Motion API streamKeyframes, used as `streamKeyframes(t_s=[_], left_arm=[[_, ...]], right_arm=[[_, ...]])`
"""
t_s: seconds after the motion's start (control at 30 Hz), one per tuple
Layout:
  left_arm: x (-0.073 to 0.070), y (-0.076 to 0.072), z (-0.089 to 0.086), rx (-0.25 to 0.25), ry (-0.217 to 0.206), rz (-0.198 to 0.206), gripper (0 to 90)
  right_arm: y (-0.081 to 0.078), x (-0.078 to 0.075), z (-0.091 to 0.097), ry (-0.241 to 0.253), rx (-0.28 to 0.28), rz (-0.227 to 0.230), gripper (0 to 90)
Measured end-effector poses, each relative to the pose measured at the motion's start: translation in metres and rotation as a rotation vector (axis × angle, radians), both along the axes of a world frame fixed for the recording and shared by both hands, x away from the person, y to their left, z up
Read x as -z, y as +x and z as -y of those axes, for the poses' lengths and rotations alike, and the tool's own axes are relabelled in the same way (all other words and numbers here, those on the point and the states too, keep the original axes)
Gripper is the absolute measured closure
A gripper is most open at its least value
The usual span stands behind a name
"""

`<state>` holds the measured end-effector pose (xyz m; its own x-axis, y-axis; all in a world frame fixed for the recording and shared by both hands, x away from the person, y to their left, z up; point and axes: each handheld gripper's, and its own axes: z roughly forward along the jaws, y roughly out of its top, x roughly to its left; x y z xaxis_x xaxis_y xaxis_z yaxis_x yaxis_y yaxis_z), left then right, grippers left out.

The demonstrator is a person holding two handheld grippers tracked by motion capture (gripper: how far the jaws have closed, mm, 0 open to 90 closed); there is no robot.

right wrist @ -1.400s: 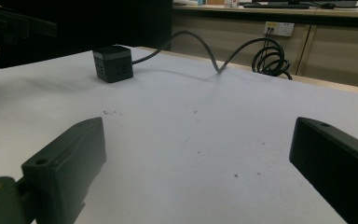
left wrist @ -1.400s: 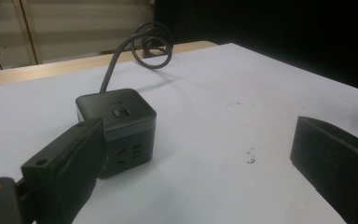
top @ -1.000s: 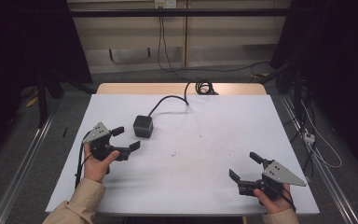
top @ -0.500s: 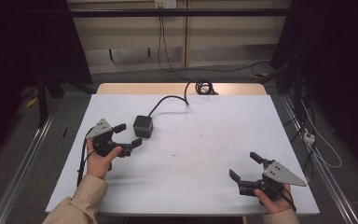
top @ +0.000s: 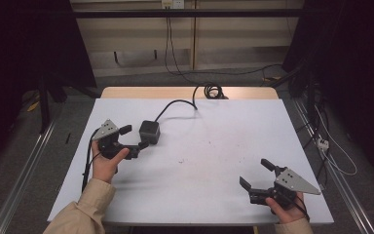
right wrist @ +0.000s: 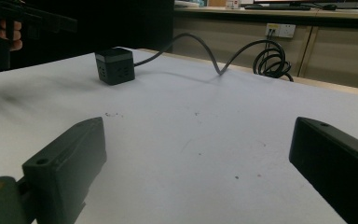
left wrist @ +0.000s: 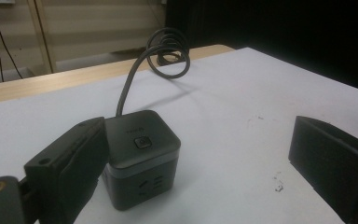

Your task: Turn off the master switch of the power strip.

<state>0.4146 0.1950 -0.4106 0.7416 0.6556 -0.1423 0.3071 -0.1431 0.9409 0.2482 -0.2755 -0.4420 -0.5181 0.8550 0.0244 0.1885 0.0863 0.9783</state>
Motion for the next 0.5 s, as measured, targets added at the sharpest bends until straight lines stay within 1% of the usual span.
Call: streamKeyframes(t_s=[0.27, 0.4, 0.5], left_arm=[[0.0024, 0.0039, 0.0022, -0.005, -0.003, -0.016, 5.6], [0.0001, 0.0066, 0.0034, 0.000, 0.015, -0.013, 5.9], [-0.0026, 0.0086, 0.0052, -0.002, 0.019, -0.011, 5.9]], right_arm=[[-0.0001, -0.0003, 0.0006, 0.000, 0.002, 0.001, 3.6], [0.0000, -0.0002, 0.0004, 0.001, 0.002, 0.000, 3.5], [-0.0003, -0.0005, 0.0002, 0.001, 0.003, 0.001, 3.5]])
